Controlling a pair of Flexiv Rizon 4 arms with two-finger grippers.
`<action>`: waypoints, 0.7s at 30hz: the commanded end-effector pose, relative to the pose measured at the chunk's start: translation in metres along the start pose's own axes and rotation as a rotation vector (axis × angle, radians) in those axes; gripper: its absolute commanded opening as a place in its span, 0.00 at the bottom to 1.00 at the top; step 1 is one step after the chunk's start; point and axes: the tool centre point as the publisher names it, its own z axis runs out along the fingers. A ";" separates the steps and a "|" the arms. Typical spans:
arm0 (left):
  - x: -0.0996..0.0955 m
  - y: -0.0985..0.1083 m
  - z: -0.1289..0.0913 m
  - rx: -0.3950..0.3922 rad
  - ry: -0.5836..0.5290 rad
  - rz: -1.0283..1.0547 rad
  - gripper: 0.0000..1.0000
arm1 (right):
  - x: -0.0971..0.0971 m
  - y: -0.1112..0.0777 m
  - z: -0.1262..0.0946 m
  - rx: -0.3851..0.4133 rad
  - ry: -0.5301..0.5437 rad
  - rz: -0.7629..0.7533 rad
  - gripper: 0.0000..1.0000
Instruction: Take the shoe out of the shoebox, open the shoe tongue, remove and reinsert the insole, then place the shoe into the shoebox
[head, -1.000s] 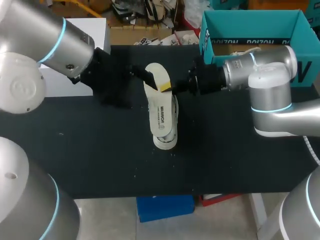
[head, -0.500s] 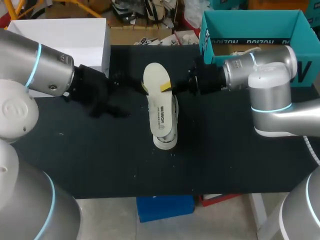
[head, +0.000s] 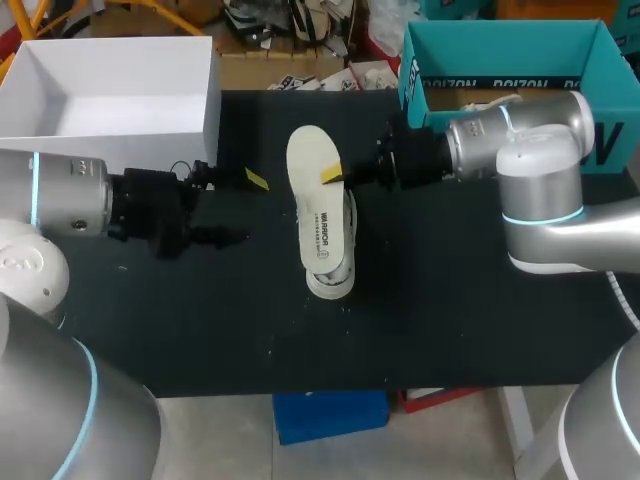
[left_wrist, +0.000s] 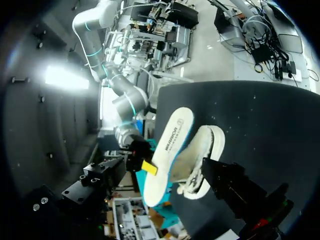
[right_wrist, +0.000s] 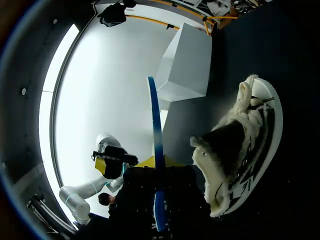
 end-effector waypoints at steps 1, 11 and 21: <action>0.004 -0.004 0.000 -0.009 -0.122 0.003 1.00 | -0.001 0.000 0.001 -0.001 0.000 0.000 0.00; 0.036 0.005 0.009 -0.126 -0.210 0.094 1.00 | -0.001 0.000 0.001 -0.001 0.000 0.000 0.00; 0.045 0.029 0.015 -0.158 -0.370 0.130 1.00 | -0.001 0.000 0.001 -0.001 0.000 0.000 0.00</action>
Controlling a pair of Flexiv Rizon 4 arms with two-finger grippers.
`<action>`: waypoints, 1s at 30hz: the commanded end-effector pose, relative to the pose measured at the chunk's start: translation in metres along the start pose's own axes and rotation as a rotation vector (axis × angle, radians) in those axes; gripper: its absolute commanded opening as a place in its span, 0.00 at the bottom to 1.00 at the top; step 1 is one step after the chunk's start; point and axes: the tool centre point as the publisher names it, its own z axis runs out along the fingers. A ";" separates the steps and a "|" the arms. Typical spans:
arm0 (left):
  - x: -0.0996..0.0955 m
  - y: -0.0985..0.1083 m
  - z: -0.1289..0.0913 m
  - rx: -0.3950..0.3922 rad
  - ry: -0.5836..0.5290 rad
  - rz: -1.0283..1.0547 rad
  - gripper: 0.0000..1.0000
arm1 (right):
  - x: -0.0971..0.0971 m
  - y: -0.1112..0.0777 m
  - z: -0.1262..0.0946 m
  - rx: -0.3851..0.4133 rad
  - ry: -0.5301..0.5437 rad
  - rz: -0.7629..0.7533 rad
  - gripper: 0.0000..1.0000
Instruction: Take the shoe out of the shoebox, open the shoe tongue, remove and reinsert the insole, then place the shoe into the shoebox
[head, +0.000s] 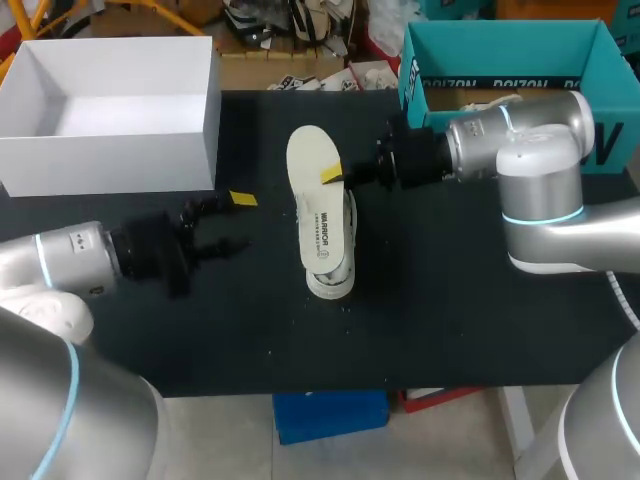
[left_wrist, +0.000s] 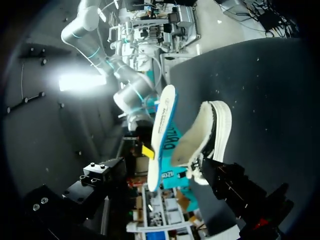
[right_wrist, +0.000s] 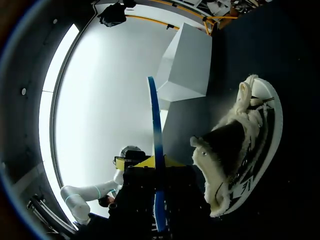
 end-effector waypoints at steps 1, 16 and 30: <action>0.009 0.008 0.011 0.020 -0.115 -0.029 1.00 | -0.001 0.000 0.001 -0.002 0.000 0.000 0.00; 0.001 0.026 0.071 0.051 -0.161 0.008 0.87 | -0.001 0.000 0.001 -0.002 0.000 0.000 0.00; -0.001 0.020 0.106 0.093 -0.176 0.025 0.48 | -0.001 0.000 0.001 -0.002 0.000 0.000 0.00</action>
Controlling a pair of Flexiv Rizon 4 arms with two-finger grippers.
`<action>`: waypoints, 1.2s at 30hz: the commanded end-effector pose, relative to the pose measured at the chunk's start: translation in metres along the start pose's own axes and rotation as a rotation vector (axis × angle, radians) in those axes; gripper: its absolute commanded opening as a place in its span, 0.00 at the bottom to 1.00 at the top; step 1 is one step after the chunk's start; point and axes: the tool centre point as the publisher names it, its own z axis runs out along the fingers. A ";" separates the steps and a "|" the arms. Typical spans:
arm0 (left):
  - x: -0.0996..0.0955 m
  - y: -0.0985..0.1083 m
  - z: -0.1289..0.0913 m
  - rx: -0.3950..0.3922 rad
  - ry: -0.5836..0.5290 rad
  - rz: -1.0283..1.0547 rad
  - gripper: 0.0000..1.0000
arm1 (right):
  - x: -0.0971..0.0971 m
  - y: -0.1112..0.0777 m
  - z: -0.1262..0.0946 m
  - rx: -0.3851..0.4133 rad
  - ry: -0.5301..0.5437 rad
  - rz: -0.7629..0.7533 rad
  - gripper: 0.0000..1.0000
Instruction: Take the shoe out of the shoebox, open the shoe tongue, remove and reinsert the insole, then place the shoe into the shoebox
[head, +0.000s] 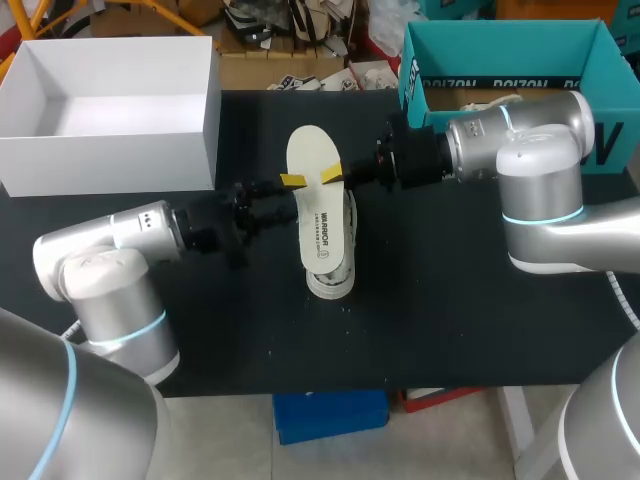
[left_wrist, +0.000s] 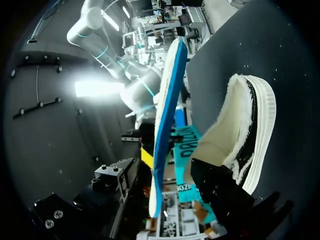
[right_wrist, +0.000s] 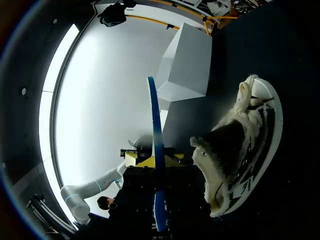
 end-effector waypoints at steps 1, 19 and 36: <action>0.003 0.002 0.010 0.006 -0.002 0.002 0.45 | -0.001 0.000 0.001 -0.001 0.000 0.000 0.00; 0.007 0.001 0.021 0.038 -0.005 0.001 0.20 | -0.001 0.000 0.001 -0.001 0.000 0.000 0.00; 0.000 -0.003 0.011 0.023 0.035 -0.042 0.00 | 0.004 -0.001 -0.006 -0.060 -0.063 0.032 1.00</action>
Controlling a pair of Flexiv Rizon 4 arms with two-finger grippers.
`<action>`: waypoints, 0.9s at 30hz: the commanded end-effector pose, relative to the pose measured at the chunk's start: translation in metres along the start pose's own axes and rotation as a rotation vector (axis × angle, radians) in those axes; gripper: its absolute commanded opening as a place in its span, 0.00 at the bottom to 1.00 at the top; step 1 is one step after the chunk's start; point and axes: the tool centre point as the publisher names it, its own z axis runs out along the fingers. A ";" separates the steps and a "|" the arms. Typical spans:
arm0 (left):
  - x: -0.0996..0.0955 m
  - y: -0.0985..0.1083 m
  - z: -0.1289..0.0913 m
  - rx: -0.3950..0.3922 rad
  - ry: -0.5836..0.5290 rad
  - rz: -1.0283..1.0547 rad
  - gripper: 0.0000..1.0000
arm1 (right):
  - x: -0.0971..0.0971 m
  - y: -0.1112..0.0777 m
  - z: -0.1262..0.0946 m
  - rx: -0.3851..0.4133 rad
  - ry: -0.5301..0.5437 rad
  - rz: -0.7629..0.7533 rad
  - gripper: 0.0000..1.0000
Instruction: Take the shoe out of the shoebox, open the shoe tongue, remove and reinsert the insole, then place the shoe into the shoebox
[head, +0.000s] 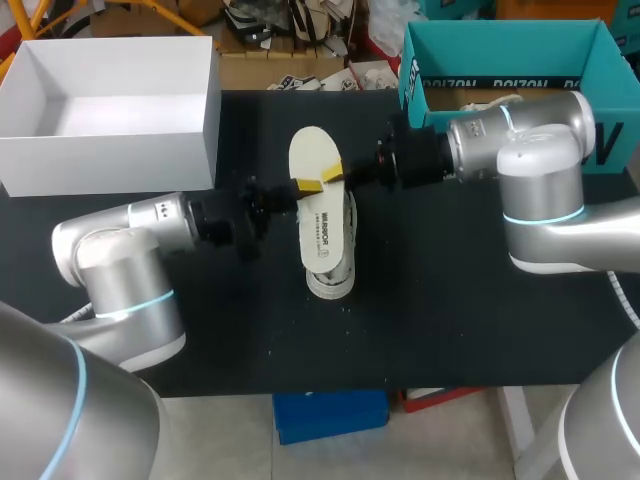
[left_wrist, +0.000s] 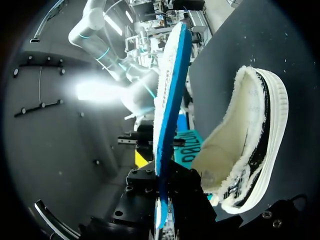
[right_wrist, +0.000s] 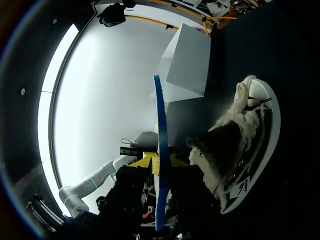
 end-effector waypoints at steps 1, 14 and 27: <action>-0.008 -0.011 -0.013 -0.018 0.051 -0.021 0.00 | 0.013 -0.005 -0.008 -0.071 -0.061 0.031 1.00; -0.019 -0.068 -0.088 0.036 0.300 -0.130 0.00 | 0.044 -0.048 -0.068 -0.277 -0.273 0.115 1.00; -0.025 -0.120 -0.145 0.144 0.502 -0.090 0.00 | 0.053 -0.104 -0.099 -0.425 -0.410 0.196 1.00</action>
